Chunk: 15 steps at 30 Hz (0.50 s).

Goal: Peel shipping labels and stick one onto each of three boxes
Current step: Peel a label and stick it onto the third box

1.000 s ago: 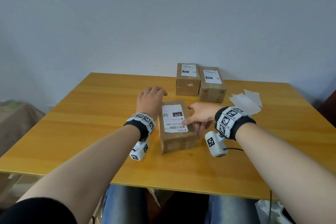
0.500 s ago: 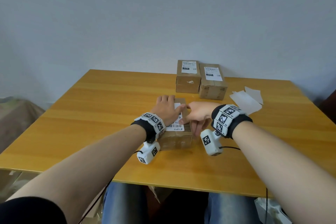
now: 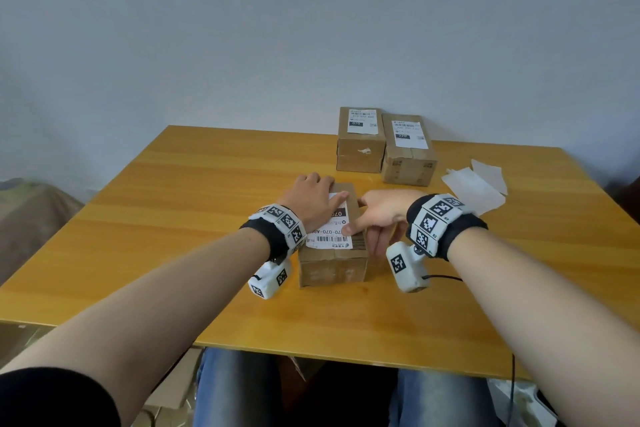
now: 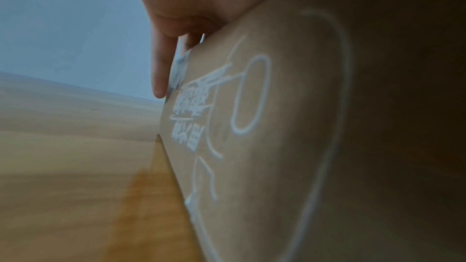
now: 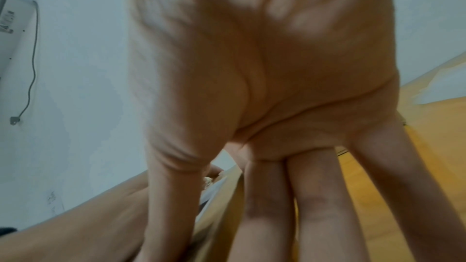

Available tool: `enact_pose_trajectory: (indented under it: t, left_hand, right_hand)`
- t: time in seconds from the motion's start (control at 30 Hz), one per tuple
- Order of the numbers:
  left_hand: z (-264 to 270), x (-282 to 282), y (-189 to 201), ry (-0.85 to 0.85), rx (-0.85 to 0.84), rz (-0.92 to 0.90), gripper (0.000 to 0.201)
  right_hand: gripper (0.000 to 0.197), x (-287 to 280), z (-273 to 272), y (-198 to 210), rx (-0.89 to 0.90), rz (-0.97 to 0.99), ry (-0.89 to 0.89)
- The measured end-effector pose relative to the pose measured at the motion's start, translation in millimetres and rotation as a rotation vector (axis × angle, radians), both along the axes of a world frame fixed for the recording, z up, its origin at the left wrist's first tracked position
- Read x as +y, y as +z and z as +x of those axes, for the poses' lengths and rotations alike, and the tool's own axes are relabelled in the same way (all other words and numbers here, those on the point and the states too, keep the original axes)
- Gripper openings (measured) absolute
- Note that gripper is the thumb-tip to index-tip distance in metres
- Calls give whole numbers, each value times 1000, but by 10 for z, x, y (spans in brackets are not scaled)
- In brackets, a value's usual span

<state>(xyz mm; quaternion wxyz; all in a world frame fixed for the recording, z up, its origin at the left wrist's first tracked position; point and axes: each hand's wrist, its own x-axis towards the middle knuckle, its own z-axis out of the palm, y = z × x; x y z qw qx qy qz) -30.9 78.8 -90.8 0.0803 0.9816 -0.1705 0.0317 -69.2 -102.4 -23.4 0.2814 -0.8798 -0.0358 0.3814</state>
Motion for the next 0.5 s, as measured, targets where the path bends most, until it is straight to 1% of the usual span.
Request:
enact_pose_trajectory:
  t: [0.1, 0.13, 0.27, 0.37, 0.5]
  left_hand:
    - [-38, -80, 20, 61, -22, 33, 71]
    - [-42, -112, 17, 78, -25, 40, 72]
    - [-17, -173, -2, 131, -29, 42, 71]
    - [25, -181, -37, 159, -57, 128, 73]
    - [84, -166, -36, 129, -99, 206, 77]
  right_hand:
    - [29, 15, -54, 44, -9, 23, -4]
    - [26, 18, -71, 56, -13, 29, 0]
    - [24, 35, -90, 90, -11, 18, 21]
    - [26, 47, -84, 119, -8, -1, 32]
    - [26, 59, -78, 177, -16, -36, 57]
